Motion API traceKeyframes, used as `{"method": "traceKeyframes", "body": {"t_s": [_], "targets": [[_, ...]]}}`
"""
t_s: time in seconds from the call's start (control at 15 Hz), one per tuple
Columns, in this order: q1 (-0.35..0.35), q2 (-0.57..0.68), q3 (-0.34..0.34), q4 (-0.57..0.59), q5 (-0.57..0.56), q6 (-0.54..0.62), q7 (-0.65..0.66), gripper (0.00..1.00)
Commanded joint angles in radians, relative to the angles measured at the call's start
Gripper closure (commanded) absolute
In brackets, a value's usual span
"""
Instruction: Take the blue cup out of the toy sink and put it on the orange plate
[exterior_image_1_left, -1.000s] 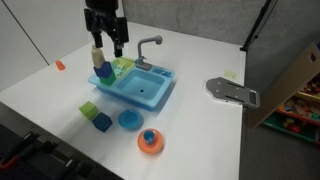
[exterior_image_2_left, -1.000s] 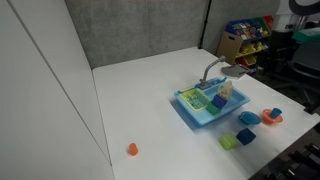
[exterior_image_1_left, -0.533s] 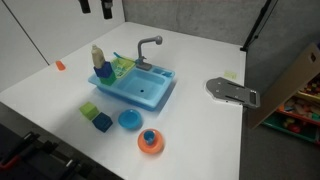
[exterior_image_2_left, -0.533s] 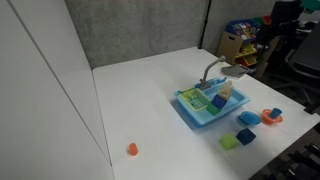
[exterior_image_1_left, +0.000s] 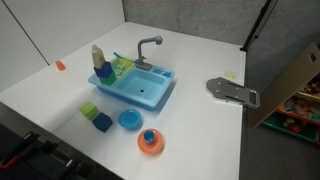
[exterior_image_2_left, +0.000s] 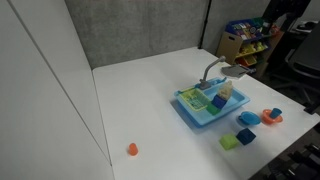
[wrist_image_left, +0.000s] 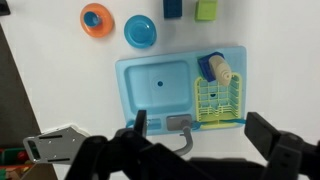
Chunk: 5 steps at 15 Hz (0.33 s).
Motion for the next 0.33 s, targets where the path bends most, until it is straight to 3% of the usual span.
{"method": "traceKeyframes", "body": {"t_s": [0.0, 0.27], "targets": [[-0.001, -0.005, 0.0, 0.002, 0.001, -0.002, -0.002, 0.0], [-0.001, -0.008, 0.0, 0.002, 0.002, -0.002, -0.003, 0.0]]}}
